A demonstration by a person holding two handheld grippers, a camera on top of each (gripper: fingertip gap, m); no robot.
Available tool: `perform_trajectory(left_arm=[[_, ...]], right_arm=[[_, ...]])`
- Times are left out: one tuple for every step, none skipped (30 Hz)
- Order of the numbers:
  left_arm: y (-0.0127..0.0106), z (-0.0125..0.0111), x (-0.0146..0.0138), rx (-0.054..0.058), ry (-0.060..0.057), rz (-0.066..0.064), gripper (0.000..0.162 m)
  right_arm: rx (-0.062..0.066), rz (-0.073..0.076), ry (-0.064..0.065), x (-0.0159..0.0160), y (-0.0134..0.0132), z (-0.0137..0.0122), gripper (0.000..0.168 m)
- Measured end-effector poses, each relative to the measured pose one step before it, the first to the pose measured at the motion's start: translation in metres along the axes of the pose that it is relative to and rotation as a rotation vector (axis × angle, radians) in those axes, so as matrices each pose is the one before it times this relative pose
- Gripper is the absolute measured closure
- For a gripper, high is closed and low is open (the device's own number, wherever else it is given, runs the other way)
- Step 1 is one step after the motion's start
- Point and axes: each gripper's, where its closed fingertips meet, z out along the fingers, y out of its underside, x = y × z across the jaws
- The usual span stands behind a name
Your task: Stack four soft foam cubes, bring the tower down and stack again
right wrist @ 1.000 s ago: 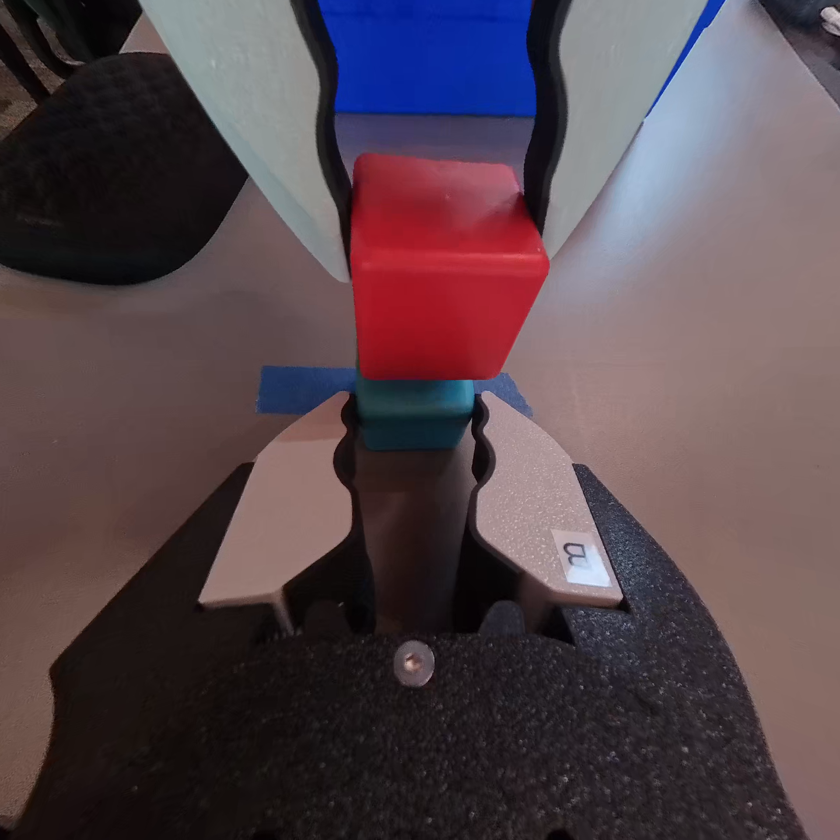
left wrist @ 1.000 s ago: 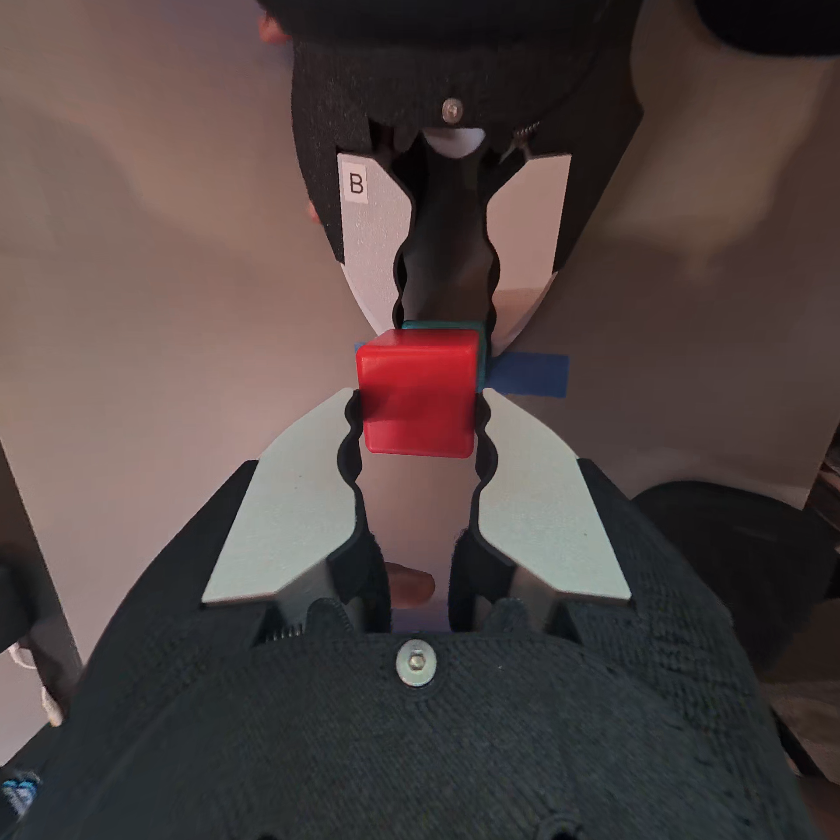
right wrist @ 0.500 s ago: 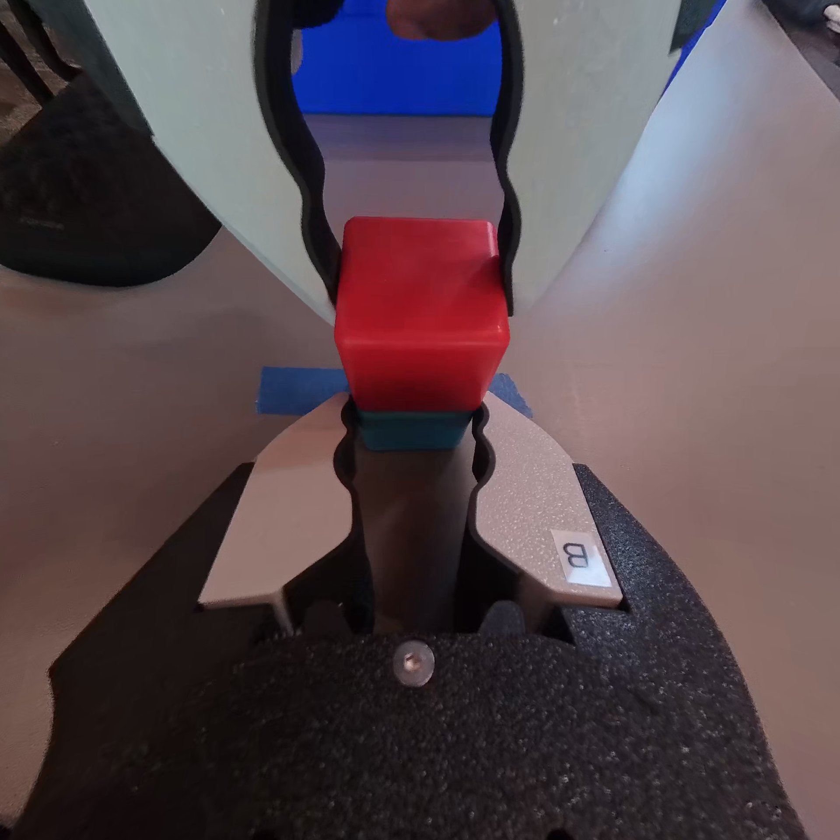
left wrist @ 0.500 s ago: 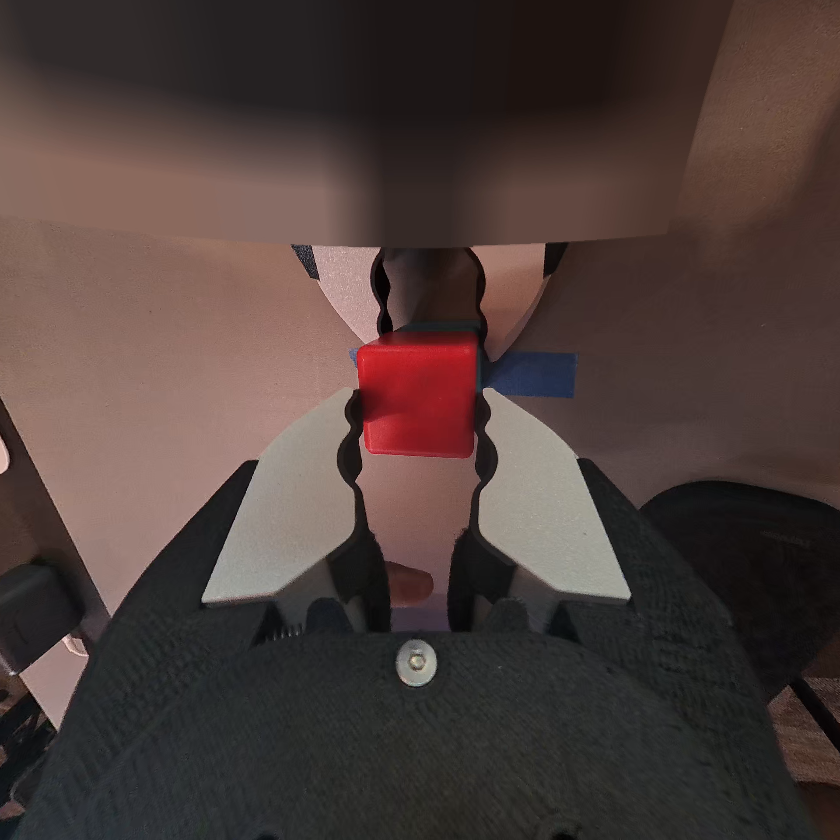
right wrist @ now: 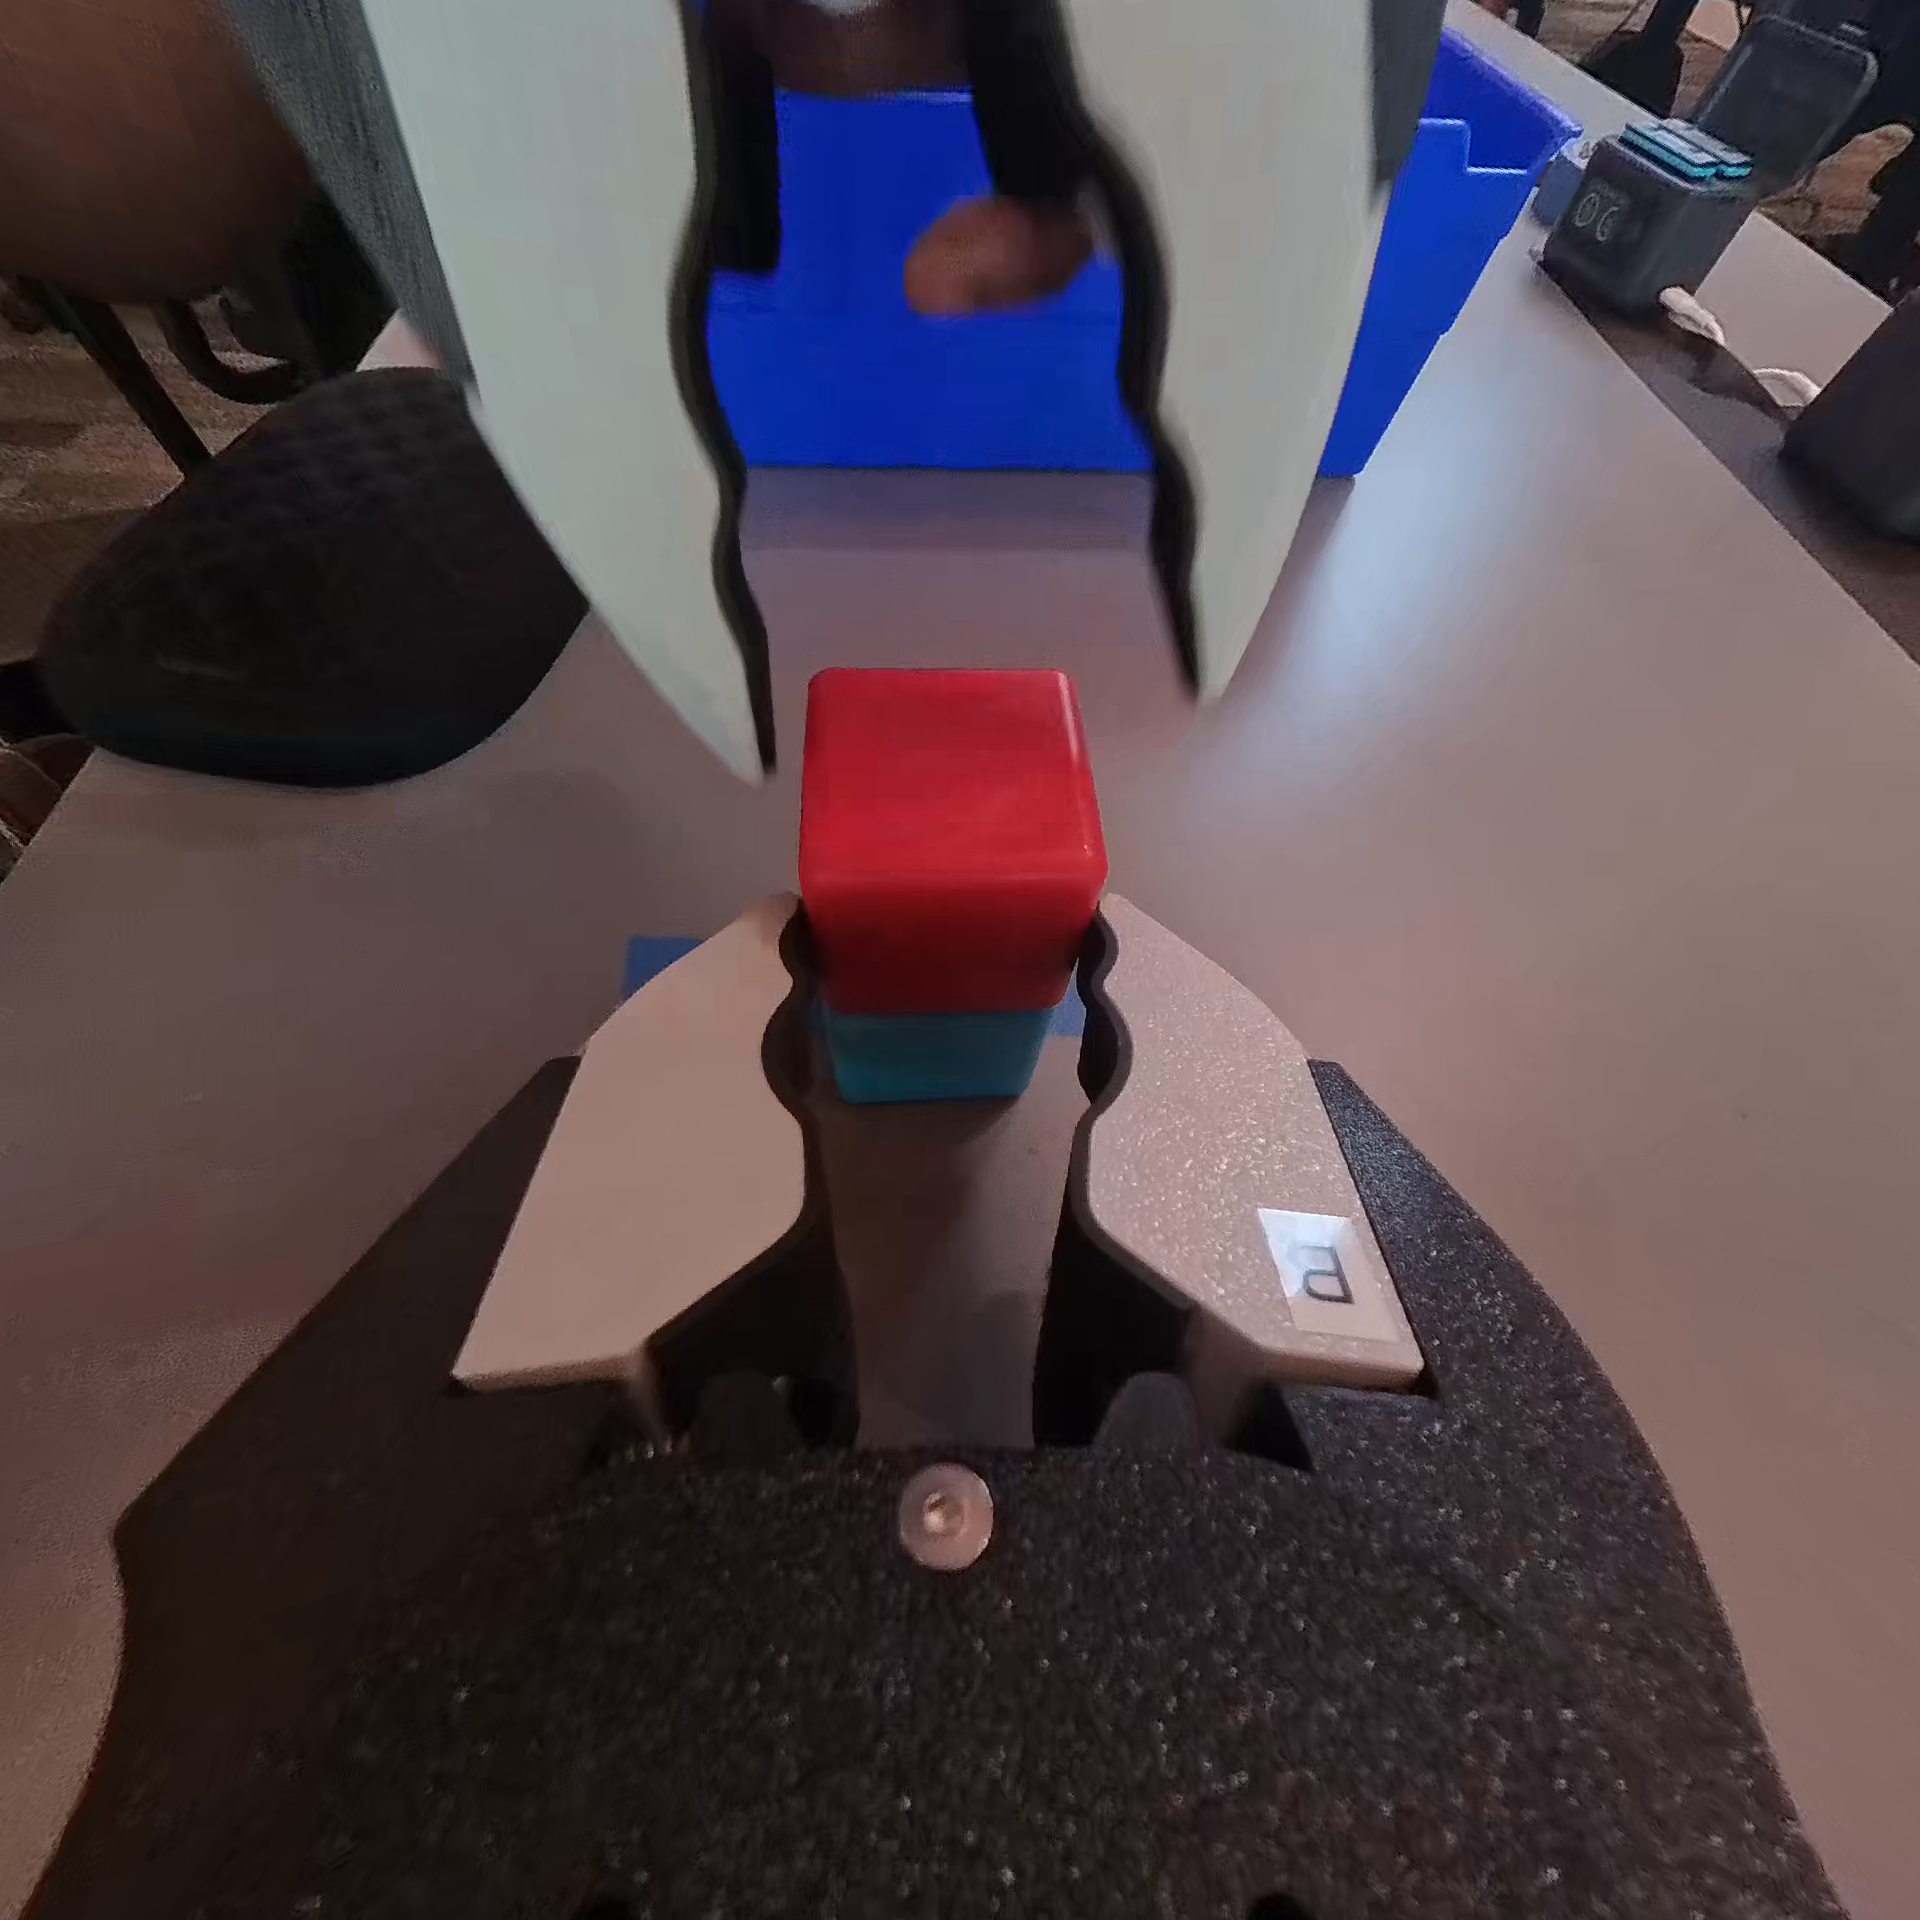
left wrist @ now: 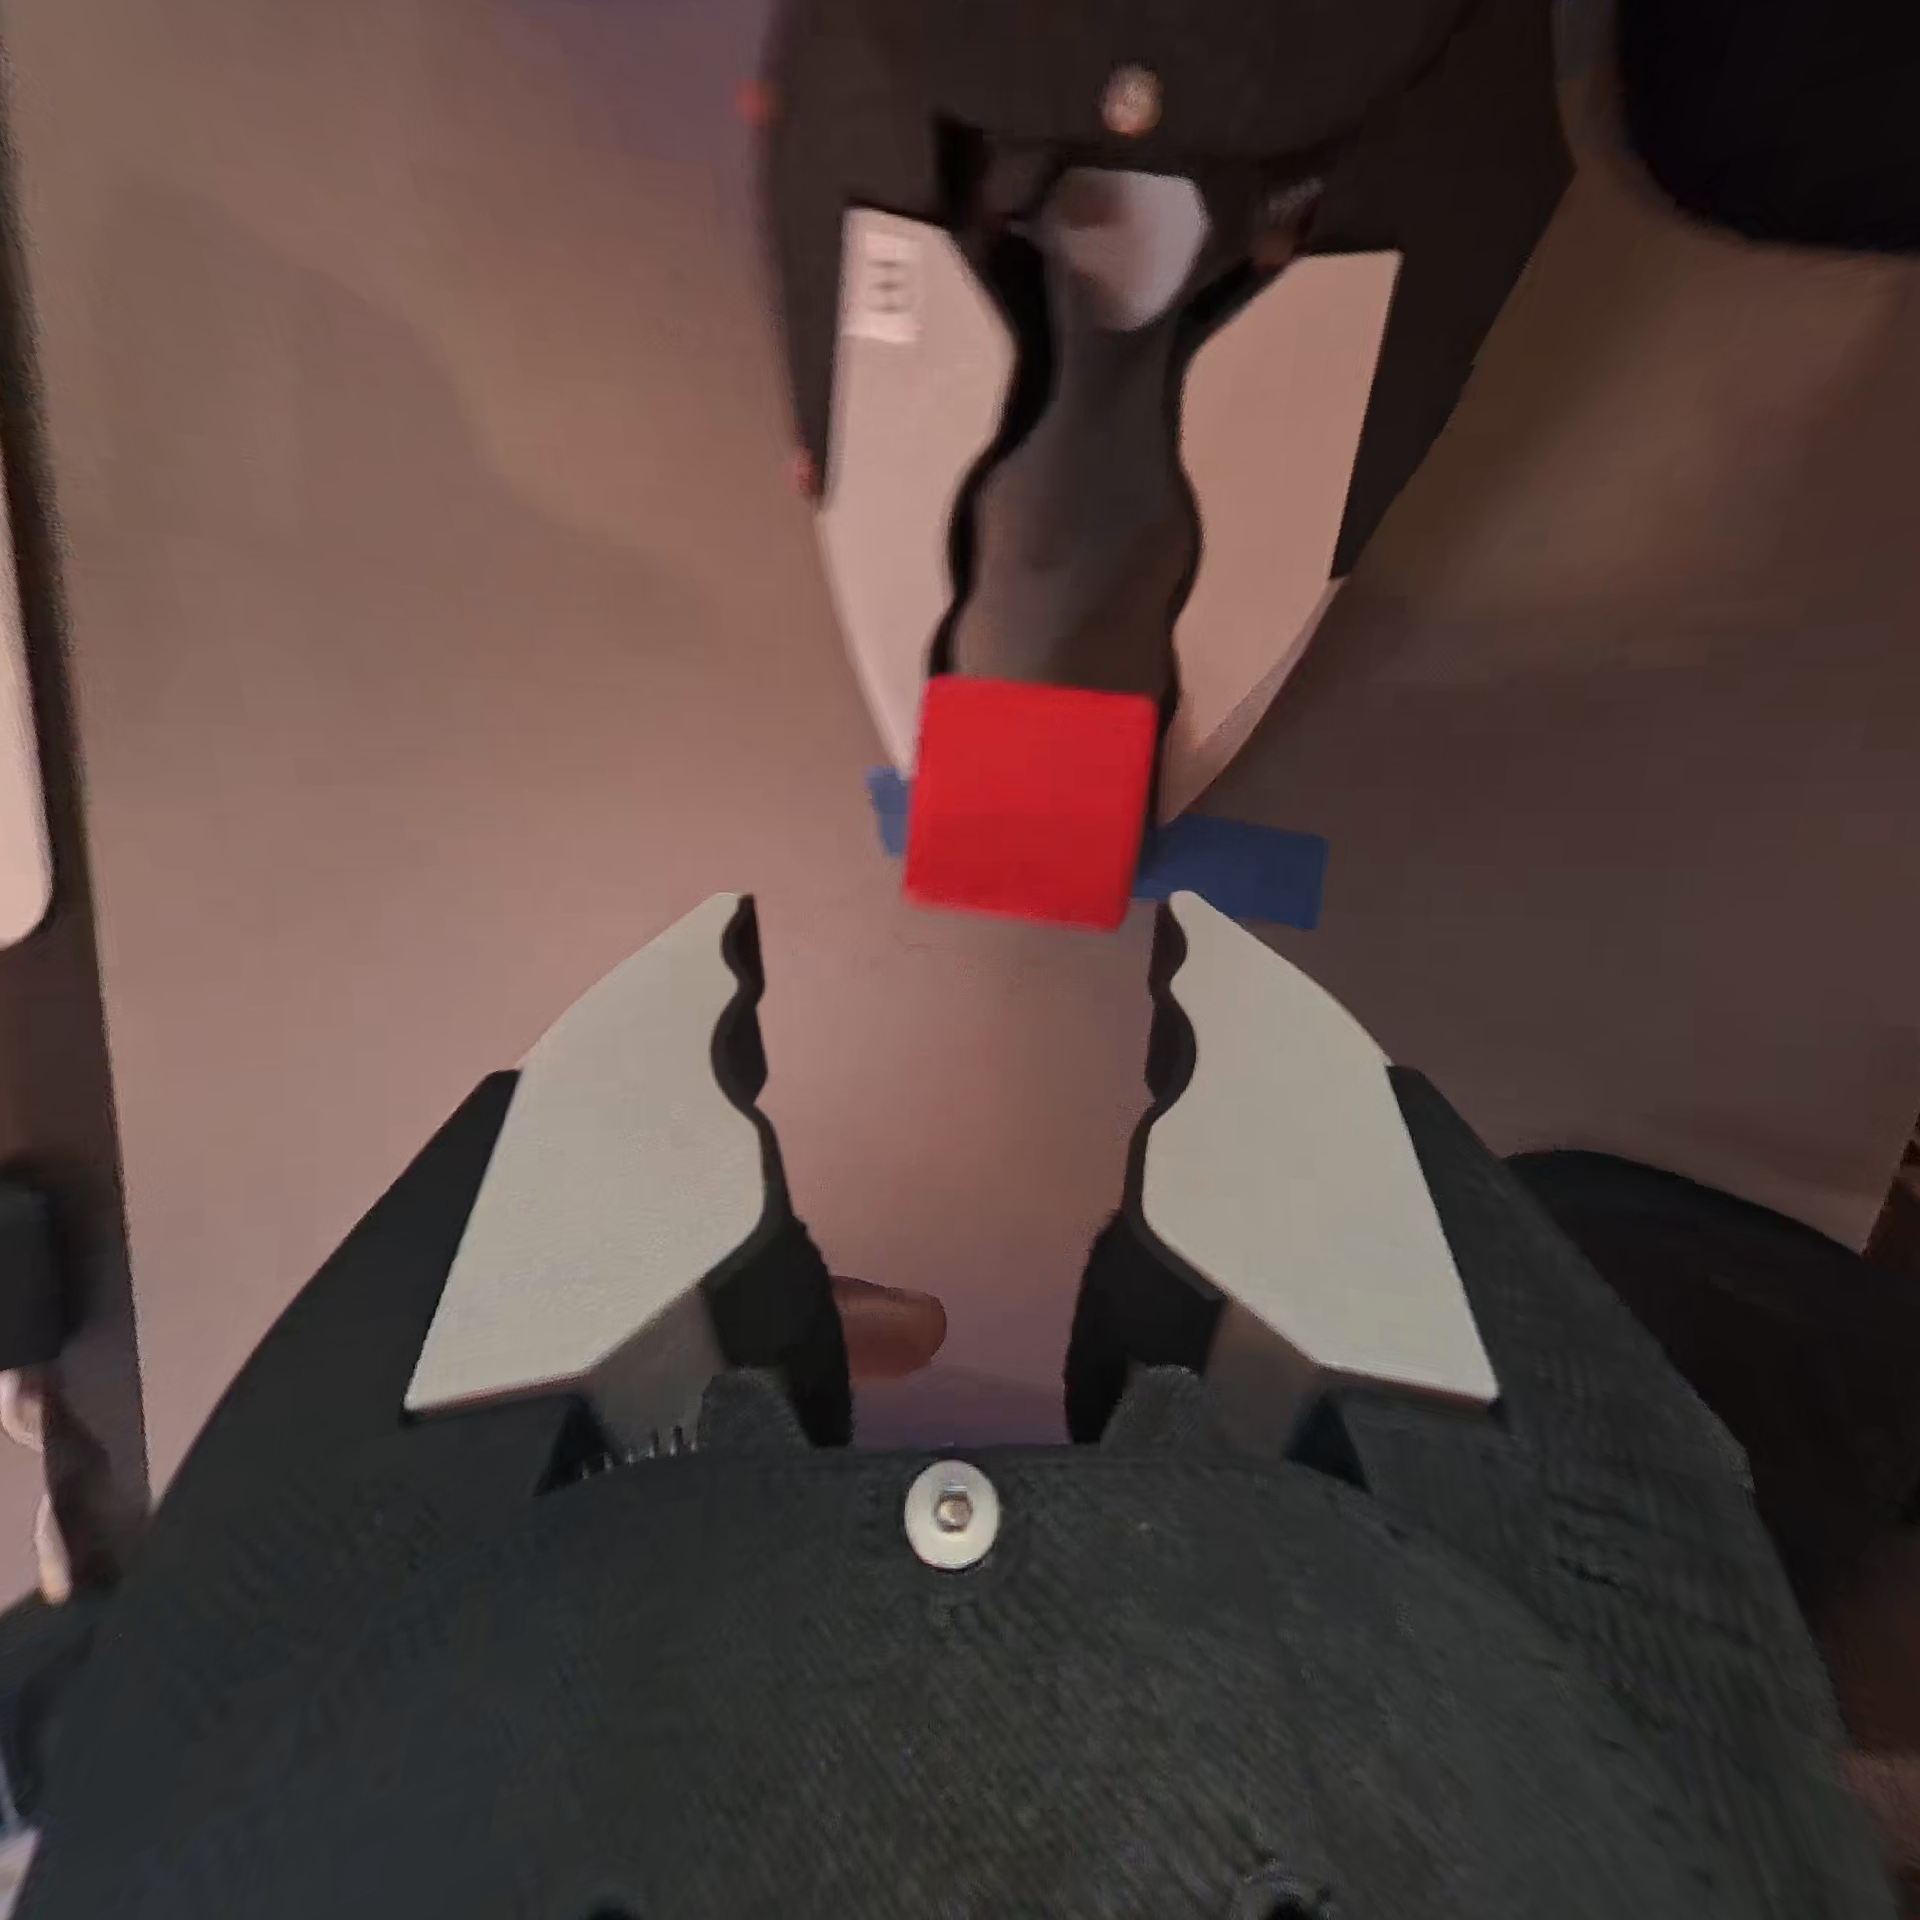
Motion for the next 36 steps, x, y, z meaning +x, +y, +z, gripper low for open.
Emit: perform_trajectory(left_arm=[[0.00558, -0.01728, -0.01068, 0.0566, -0.0488, -0.0491, 0.087], [0.00703, -0.02030, -0.01535, 0.0607, -0.0689, -0.0512, 0.087], [0.00890, -0.02159, -0.01880, 0.0573, -0.0780, -0.0547, 0.088], [0.01145, -0.02066, -0.02146, 0.0449, -0.0785, -0.0619, 0.092], [0.01560, -0.01774, -0.02335, 0.0196, -0.0728, -0.0702, 0.095], [0.02054, -0.01322, -0.02357, -0.0133, -0.0624, -0.0864, 0.096], [0.02406, -0.00755, -0.02245, -0.0437, -0.0499, -0.1080, 0.097], [0.02345, -0.00165, -0.02157, -0.0548, -0.0507, -0.1175, 0.096], [0.01869, 0.00362, -0.01976, -0.0360, -0.0546, -0.1115, 0.096], [0.01429, 0.00823, -0.01334, -0.0163, -0.0325, -0.0839, 0.096], [0.01325, 0.01086, -0.00621, -0.0157, -0.0061, -0.0525, 0.096], [0.01381, 0.01203, -0.00345, -0.0287, -0.0065, -0.0367, 0.096], [0.01242, 0.01212, -0.00132, -0.0334, -0.0083, -0.0247, 0.094], [0.00868, 0.01116, 0.00275, -0.0210, 0.0089, -0.0144, 0.091], [0.00506, 0.00938, 0.00528, -0.0089, 0.0238, -0.0135, 0.090], [0.00216, 0.00756, 0.00541, -0.0004, 0.0253, -0.0147, 0.089], [0.00021, 0.00571, 0.00328, 0.0063, 0.0157, -0.0170, 0.090], [0.00035, 0.00420, -0.00133, 0.0006, -0.0113, -0.0139, 0.091], [0.00163, 0.00351, -0.00174, -0.0105, -0.0114, -0.0013, 0.091], [0.00361, 0.00343, -0.00131, -0.0257, -0.0078, 0.0093, 0.091], [0.00554, 0.00354, -0.00206, -0.0365, -0.0145, 0.0209, 0.093], [0.00560, 0.00330, -0.00199, -0.0334, -0.0143, 0.0260, 0.096], [0.00509, 0.00291, -0.00300, -0.0271, -0.0165, 0.0194, 0.100], [0.00223, 0.00173, -0.00294, -0.0059, -0.0116, 0.0072, 0.107], [-0.00048, 0.00066, -0.00224, 0.0146, -0.0038, -0.0056, 0.110], [-0.00118, -0.00030, -0.00050, 0.0180, 0.0103, -0.0142, 0.110], [-0.00231, -0.00082, 0.00092, 0.0234, 0.0174, -0.0083, 0.110], [-0.00287, -0.00105, 0.00130, 0.0263, 0.0159, 0.0009, 0.110], [-0.00286, -0.00064, 0.00149, 0.0225, 0.0171, 0.0120, 0.107], [-0.00238, 0.00012, 0.00143, 0.0180, 0.0155, 0.0240, 0.103], [-0.00147, 0.00082, 0.00010, 0.0122, 0.0069, 0.0247, 0.104], [0.00061, 0.00155, -0.00024, -0.0018, 0.0046, 0.0161, 0.106], [0.00217, 0.00106, -0.00099, -0.0126, 0.0006, 0.0121, 0.111], [-0.00107, -0.00035, -0.00014, 0.0081, 0.0041, 0.0039, 0.111], [-0.00098, -0.00124, -0.00176, 0.0073, -0.0103, 0.0121, 0.111], [-0.00181, -0.00283, -0.00319, 0.0146, -0.0228, 0.0191, 0.112]], right_arm=[[0.0039, 0.0020, -0.0010, 0.00006, -0.00007, 0.00008, 0.120], [0.0031, 0.0008, -0.0013, -0.00003, -0.00006, -0.00002, 0.120], [0.0016, -0.0005, -0.0006, -0.00005, 0.00000, -0.00010, 0.120], [0.0006, -0.0005, -0.0001, -0.00006, 0.00004, 0.00002, 0.120], [0.0000, -0.0005, -0.0005, -0.00003, 0.00000, 0.00000, 0.119], [-0.0001, -0.0005, -0.0006, -0.00004, 0.00001, -0.00001, 0.120], [-0.0001, -0.0003, -0.0002, -0.00007, -0.00005, -0.00012, 0.120], [-0.0001, -0.0002, 0.0002, 0.00004, 0.00002, -0.00001, 0.119], [0.0001, -0.0002, 0.0004, -0.00001, 0.00002, -0.00006, 0.119], [0.0002, 0.0000, 0.0004, -0.00010, 0.00006, 0.00006, 0.119], [0.0000, 0.0000, 0.0003, -0.00004, 0.00003, -0.00007, 0.119], [-0.0003, 0.0001, 0.0004, -0.00002, -0.00002, -0.00013, 0.119], [0.0003, 0.0003, 0.0008, 0.00001, 0.00008, 0.00000, 0.119], [0.0012, 0.0006, 0.0014, 0.00000, -0.00004, -0.00018, 0.119], [0.0014, 0.0009, 0.0020, -0.00003, 0.00008, -0.00002, 0.119], [0.0009, 0.0007, 0.0021, 0.00007, -0.00001, -0.00019, 0.119], [0.0001, 0.0005, 0.0016, -0.00003, 0.00000, -0.00006, 0.119], [-0.0005, 0.0000, 0.0012, 0.00009, 0.00009, -0.00010, 0.119], [-0.0009, -0.0004, 0.0011, -0.00004, -0.00002, -0.00004, 0.119], [-0.0009, -0.0003, 0.0009, 0.00000, 0.00005, 0.00006, 0.119], [-0.0007, -0.0004, 0.0006, -0.00003, -0.00001, -0.00009, 0.119], [-0.0005, -0.0004, 0.0004, 0.00001, 0.00009, -0.00010, 0.119], [-0.0002, -0.0002, 0.0004, 0.00006, 0.00002, -0.00001, 0.119], [0.0002, -0.0003, 0.0002, -0.00009, -0.00003, 0.00001, 0.119], [0.0003, -0.0003, -0.0001, -0.00006, -0.00002, -0.00004, 0.119], [0.0006, 0.0004, -0.0003, 0.00007, -0.00001, -0.00009, 0.119], [0.0005, 0.0004, -0.0002, -0.00006, 0.00002, 0.00008, 0.119], [0.0001, -0.0001, 0.0000, 0.00008, 0.00001, -0.00005, 0.119], [0.0002, 0.0003, -0.0001, 0.00004, 0.00001, -0.00005, 0.119], [0.0005, 0.0004, -0.0005, -0.00002, -0.00003, -0.00003, 0.119], [0.0005, -0.0001, -0.0007, -0.00002, 0.00005, 0.00002, 0.119], [0.0000, -0.0004, -0.0003, -0.00001, 0.00000, 0.00000, 0.119], [-0.0005, -0.0002, 0.0002, 0.00003, 0.00006, -0.00003, 0.119], [-0.0002, 0.0002, 0.0002, 0.00009, 0.00006, -0.00008, 0.119], [0.0003, 0.0003, 0.0003, 0.00001, 0.00002, -0.00011, 0.119], [0.0008, 0.0003, 0.0000, -0.00002, 0.00005, -0.00003, 0.119]])
